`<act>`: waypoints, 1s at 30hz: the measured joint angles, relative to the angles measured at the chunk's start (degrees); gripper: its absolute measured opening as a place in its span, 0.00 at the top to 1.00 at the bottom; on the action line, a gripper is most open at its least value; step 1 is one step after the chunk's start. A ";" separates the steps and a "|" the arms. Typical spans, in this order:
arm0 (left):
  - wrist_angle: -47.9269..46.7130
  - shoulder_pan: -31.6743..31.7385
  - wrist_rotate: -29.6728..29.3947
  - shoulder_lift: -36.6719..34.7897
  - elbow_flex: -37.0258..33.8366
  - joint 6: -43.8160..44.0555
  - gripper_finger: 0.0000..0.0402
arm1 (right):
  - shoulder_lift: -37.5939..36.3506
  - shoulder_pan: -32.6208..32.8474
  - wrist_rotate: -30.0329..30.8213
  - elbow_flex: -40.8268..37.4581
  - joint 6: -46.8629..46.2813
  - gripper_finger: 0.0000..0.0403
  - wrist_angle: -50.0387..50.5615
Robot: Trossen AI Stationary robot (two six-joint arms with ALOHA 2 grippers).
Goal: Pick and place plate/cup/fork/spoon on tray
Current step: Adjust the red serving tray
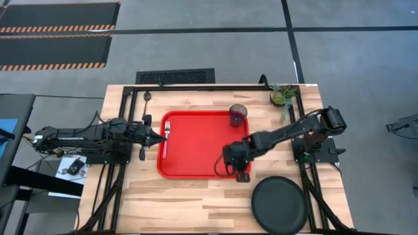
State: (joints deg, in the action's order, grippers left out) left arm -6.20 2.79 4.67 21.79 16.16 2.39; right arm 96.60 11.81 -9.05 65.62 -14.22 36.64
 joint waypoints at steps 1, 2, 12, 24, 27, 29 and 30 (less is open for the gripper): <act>0.31 0.00 -0.08 0.47 0.00 0.00 1.00 | 0.00 0.71 0.11 -1.08 -0.89 0.98 -0.48; 0.60 0.00 -0.29 0.90 0.00 0.00 1.00 | 0.00 1.28 0.36 -2.05 -1.77 0.99 -0.63; 1.69 0.02 -1.95 1.47 0.02 0.37 1.00 | 0.03 2.76 1.78 -9.07 -7.68 0.96 -0.81; 1.64 0.04 -2.32 1.47 0.02 0.39 1.00 | 0.04 2.67 1.63 -9.94 -7.98 0.96 1.08; 1.63 0.04 -2.32 1.47 0.02 0.39 1.00 | 0.04 2.69 1.60 -9.94 -7.98 0.97 1.25; 1.62 0.04 -2.32 1.47 0.02 0.39 1.00 | 0.04 2.69 1.54 -9.94 -7.96 0.97 1.86; 1.62 0.04 -2.32 1.47 0.02 0.39 1.00 | 0.04 2.69 1.54 -9.94 -7.96 0.97 2.25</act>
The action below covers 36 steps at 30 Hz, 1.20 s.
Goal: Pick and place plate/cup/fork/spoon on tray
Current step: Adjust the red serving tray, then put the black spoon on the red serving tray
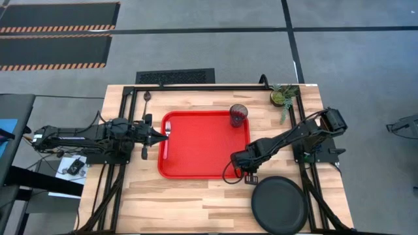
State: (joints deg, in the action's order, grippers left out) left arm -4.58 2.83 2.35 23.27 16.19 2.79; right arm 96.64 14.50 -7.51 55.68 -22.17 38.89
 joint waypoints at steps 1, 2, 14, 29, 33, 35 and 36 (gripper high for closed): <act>0.00 0.00 0.00 0.00 0.00 0.00 1.00 | 0.00 -0.02 -0.02 0.00 0.00 0.98 0.34; 0.00 0.00 0.00 0.00 0.00 0.00 1.00 | 0.00 0.00 -0.04 0.00 0.00 0.98 0.54; 1.10 0.76 -3.34 0.34 1.03 0.65 1.00 | -5.31 0.06 1.60 -0.02 1.11 0.91 1.84; -26.60 21.41 -4.69 16.19 16.23 3.85 1.00 | -20.78 -6.47 4.43 -16.53 16.11 0.99 -41.42; -34.45 30.11 -4.57 23.29 21.54 3.89 1.00 | -22.17 -9.93 4.58 -18.72 21.16 0.98 -51.22; -38.15 34.23 -4.57 26.78 24.19 2.99 1.00 | -22.87 -11.38 4.42 -18.89 24.05 0.97 -54.07; -40.34 36.14 -4.53 28.65 25.34 2.57 1.00 | -23.48 -11.94 4.39 -19.01 25.35 0.97 -54.25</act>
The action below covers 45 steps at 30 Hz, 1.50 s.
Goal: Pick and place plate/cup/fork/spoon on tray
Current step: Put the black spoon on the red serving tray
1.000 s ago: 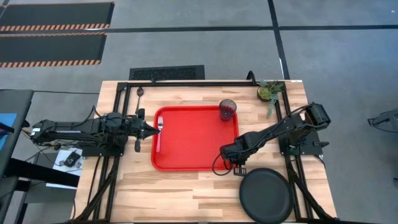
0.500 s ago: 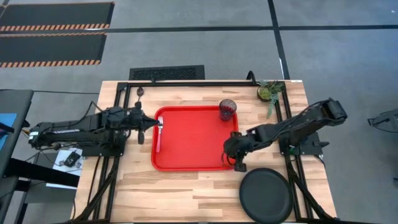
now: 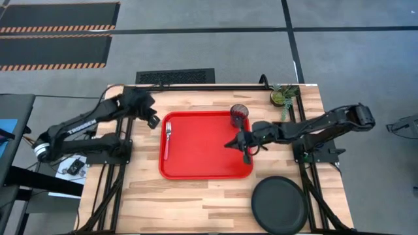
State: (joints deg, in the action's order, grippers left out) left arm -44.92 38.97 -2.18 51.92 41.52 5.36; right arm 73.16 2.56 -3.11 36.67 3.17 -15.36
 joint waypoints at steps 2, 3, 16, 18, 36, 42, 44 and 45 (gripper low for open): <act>-1.40 3.14 0.69 4.12 2.09 -1.27 1.00 | -1.09 -1.00 -0.02 -0.02 2.26 0.97 -0.17; -2.35 4.48 1.16 6.12 2.97 -1.88 1.00 | -1.68 -1.48 -0.03 -0.03 2.75 0.97 -0.09; -14.61 16.41 -3.33 35.08 20.41 -7.93 0.99 | -3.70 -1.39 0.68 -0.07 3.39 0.98 -4.21; -15.65 17.45 -4.65 37.90 22.09 -7.95 0.97 | -3.36 -0.92 1.09 -0.11 4.11 0.98 -3.88; -5.44 23.73 -2.12 42.01 17.20 -3.98 0.68 | -3.56 -0.71 1.86 -0.10 4.82 0.97 -4.65; -4.39 23.77 -2.60 41.99 17.20 -2.66 0.68 | -3.56 -0.71 1.86 -0.10 4.82 0.97 -5.35; -4.48 23.77 -3.03 41.99 17.20 -3.16 0.68 | -3.56 -0.71 1.86 -0.10 4.84 0.97 -5.41; -5.01 23.77 -3.65 41.99 17.50 -3.61 0.68 | -3.56 -0.71 1.86 -0.10 4.85 0.97 -5.41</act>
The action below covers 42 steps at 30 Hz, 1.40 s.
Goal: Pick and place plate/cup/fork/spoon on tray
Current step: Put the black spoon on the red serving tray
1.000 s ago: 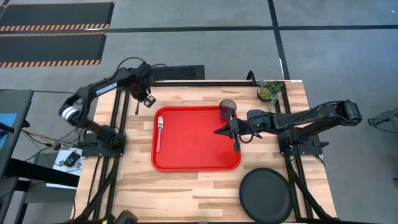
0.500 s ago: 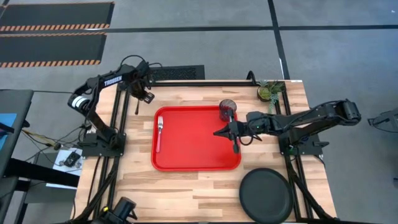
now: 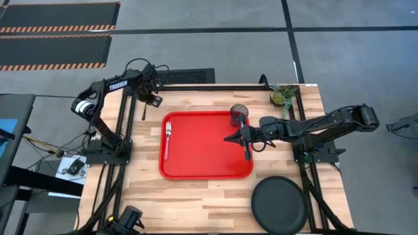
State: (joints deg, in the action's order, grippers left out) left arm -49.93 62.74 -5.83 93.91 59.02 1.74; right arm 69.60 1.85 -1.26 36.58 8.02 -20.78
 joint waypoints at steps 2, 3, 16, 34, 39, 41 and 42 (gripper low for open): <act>-1.67 -0.03 -2.67 0.00 1.36 -0.88 0.68 | 0.00 0.00 0.00 0.00 0.03 0.97 -0.28; -2.79 -0.04 -4.49 0.00 2.48 -1.28 0.68 | 0.00 0.00 0.00 0.00 0.04 0.97 -0.65; -12.86 -0.45 -4.62 8.14 9.35 -0.56 0.68 | 0.00 0.00 -0.09 0.07 1.11 0.97 -2.07; -13.73 -0.98 -8.03 17.61 14.52 1.72 0.68 | 0.00 0.01 -0.13 0.07 2.55 0.97 -1.99; -14.19 -0.98 -8.14 17.78 14.62 0.97 0.70 | 0.00 0.02 -0.13 0.07 2.55 0.97 -2.03; -14.67 -1.00 -8.62 18.66 15.50 0.65 0.73 | 0.00 0.02 -0.13 0.07 2.55 0.97 -2.08; -14.74 -0.92 -8.70 19.37 16.09 0.65 0.74 | 0.00 0.02 -0.13 0.07 2.54 0.97 -2.13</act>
State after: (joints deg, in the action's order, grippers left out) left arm -64.66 61.82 -14.52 113.27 75.11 2.39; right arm 69.60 1.87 -1.39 36.64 10.56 -22.90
